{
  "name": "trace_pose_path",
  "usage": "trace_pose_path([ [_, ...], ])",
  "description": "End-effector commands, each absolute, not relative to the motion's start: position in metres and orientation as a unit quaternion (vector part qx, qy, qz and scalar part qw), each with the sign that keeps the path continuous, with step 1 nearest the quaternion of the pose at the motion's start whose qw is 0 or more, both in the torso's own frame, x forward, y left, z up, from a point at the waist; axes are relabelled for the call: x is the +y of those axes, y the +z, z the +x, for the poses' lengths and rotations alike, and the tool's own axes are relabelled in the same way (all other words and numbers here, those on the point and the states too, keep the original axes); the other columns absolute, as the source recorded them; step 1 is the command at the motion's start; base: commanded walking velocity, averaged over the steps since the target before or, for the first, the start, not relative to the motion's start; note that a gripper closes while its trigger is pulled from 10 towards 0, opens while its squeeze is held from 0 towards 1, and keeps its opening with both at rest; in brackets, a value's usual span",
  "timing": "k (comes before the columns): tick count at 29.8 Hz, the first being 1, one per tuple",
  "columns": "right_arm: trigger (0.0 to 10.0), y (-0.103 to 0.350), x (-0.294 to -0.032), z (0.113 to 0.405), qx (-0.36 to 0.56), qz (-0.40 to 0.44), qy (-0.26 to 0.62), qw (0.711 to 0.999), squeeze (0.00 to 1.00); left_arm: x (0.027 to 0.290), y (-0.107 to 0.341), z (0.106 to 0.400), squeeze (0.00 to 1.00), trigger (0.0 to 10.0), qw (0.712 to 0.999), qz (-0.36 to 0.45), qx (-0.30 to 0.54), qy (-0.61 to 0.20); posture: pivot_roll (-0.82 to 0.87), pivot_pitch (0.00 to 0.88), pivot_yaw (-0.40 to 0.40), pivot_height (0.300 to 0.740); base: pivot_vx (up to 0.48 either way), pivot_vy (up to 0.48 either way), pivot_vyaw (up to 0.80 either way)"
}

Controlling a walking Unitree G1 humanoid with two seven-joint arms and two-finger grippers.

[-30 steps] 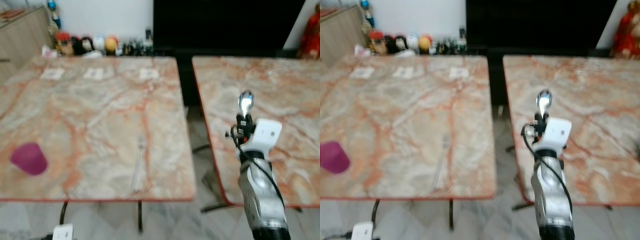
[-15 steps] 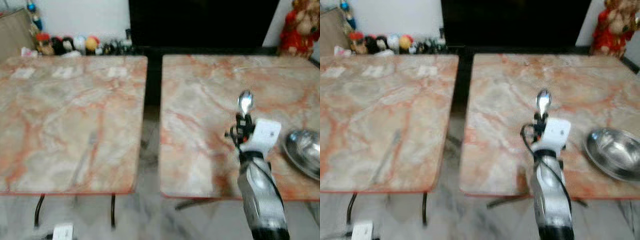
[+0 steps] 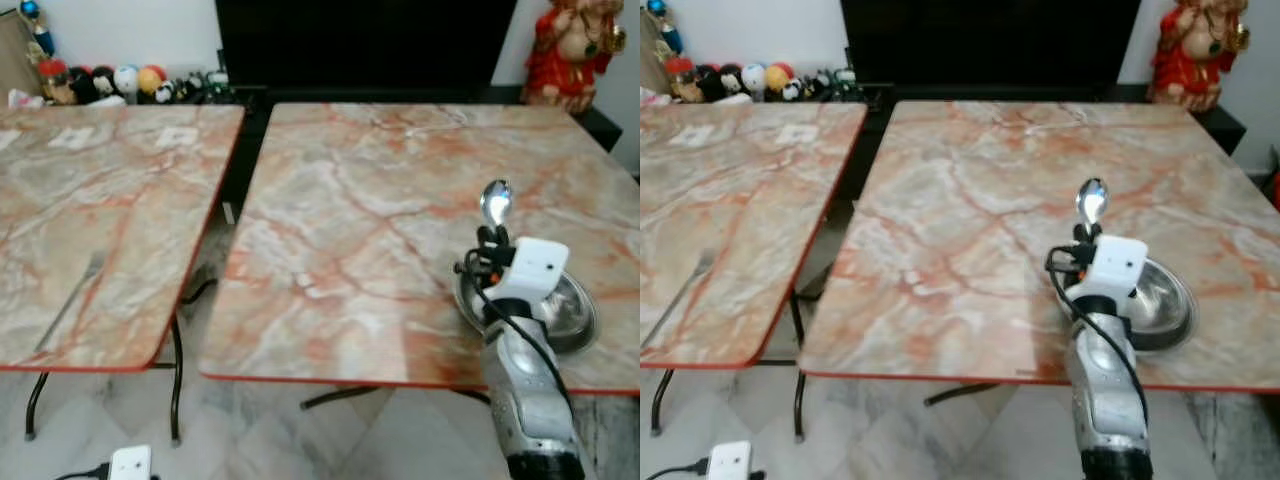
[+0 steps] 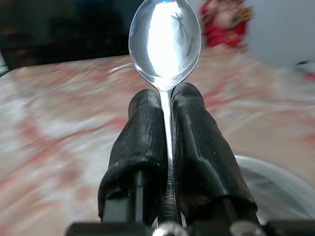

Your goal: Setting the table

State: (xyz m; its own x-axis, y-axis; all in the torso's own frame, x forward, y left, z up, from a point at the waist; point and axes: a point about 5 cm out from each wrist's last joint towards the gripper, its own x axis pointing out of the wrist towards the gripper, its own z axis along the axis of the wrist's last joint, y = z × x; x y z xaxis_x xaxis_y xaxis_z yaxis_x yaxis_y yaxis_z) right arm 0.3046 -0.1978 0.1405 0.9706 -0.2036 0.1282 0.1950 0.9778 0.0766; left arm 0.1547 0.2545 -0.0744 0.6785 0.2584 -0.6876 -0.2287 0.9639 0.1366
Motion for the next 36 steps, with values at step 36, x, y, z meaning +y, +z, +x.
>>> trace_pose_path([
  [36, 10.0, 0.116, -0.217, 0.350, 0.153, -0.004, -0.053, 0.987, 0.00, 0.265, -0.071, 0.155, 0.00, 10.0, 0.914, 0.023, 0.379, 0.144, -0.04, 0.042, 0.038, 0.740, 0.000, -0.097, 0.00],
])
